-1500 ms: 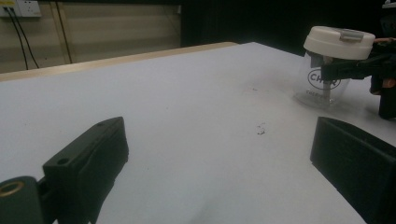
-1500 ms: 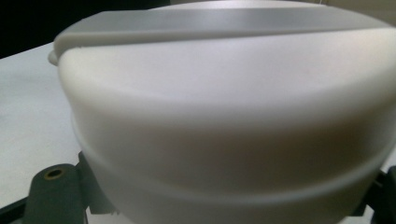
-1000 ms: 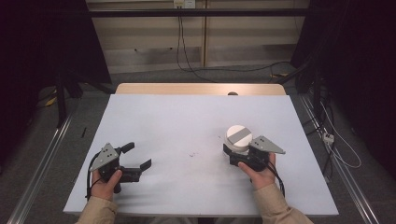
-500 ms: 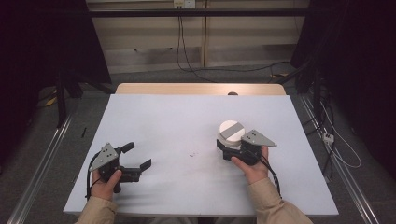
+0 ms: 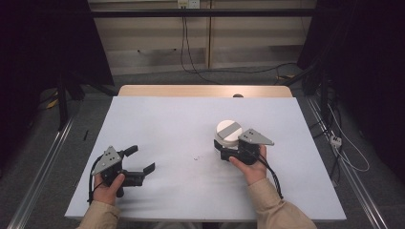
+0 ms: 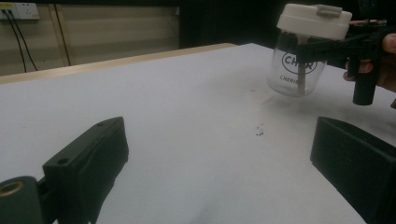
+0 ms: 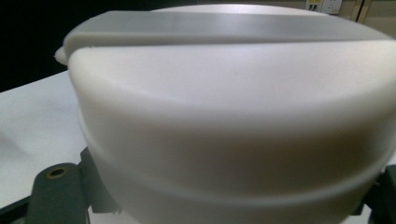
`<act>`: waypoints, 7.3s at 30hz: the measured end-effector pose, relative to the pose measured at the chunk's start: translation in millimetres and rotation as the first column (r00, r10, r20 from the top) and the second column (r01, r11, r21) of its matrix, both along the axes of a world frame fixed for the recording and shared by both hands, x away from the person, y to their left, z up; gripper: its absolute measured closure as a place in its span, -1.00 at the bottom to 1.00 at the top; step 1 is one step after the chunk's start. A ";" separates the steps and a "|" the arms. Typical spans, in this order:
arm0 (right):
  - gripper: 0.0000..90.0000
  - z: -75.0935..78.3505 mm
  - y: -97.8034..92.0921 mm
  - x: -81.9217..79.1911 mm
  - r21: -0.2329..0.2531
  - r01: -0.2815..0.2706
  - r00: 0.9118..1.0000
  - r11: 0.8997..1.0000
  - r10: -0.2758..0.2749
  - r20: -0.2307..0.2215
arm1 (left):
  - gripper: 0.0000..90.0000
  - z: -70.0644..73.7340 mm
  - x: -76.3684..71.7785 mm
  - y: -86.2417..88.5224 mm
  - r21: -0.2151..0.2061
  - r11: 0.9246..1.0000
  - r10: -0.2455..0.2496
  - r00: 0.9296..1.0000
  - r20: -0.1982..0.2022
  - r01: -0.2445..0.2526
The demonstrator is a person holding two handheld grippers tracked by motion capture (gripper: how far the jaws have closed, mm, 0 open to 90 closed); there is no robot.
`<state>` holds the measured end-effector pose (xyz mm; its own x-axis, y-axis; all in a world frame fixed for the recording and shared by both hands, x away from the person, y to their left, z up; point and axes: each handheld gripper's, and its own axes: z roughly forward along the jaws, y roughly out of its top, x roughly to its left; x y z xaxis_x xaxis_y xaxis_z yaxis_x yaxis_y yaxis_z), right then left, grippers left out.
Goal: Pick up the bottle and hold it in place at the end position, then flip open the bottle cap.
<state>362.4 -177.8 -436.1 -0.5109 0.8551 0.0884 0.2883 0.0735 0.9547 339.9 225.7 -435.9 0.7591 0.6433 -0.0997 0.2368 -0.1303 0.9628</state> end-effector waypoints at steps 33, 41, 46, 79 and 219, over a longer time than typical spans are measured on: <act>-0.59 -0.9 28.0 23.6 -0.034 -0.033 0.999 0.999 0.032 -0.012 | -0.92 0.3 -0.2 0.0 -0.006 1.000 -0.003 1.000 0.004 0.004; -0.59 -0.8 31.6 28.5 -0.034 -0.033 0.999 0.999 0.032 -0.011 | -0.92 0.2 -0.4 0.1 -0.008 1.000 -0.002 1.000 0.002 0.002; -0.59 -0.5 33.6 31.3 -0.034 -0.035 0.999 0.999 0.034 -0.010 | -0.92 0.1 -0.2 0.3 -0.009 1.000 0.000 1.000 0.003 0.000; -0.59 -1.0 45.6 51.2 -0.021 -0.043 0.999 0.999 0.042 -0.014 | -0.92 -1.7 0.3 0.5 -0.004 1.000 -0.001 1.000 -0.005 0.001; -0.59 -23.5 56.9 68.7 -0.083 -0.110 0.994 0.990 0.107 -0.032 | -0.73 20.0 42.0 -77.6 -0.009 0.999 -0.051 0.997 -0.059 0.050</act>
<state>431.0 -120.9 -459.6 -0.5996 0.7996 0.0333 0.3006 0.1864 0.9354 381.9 148.2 -415.9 0.7832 0.6034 -0.1500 0.2864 -0.1360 0.9484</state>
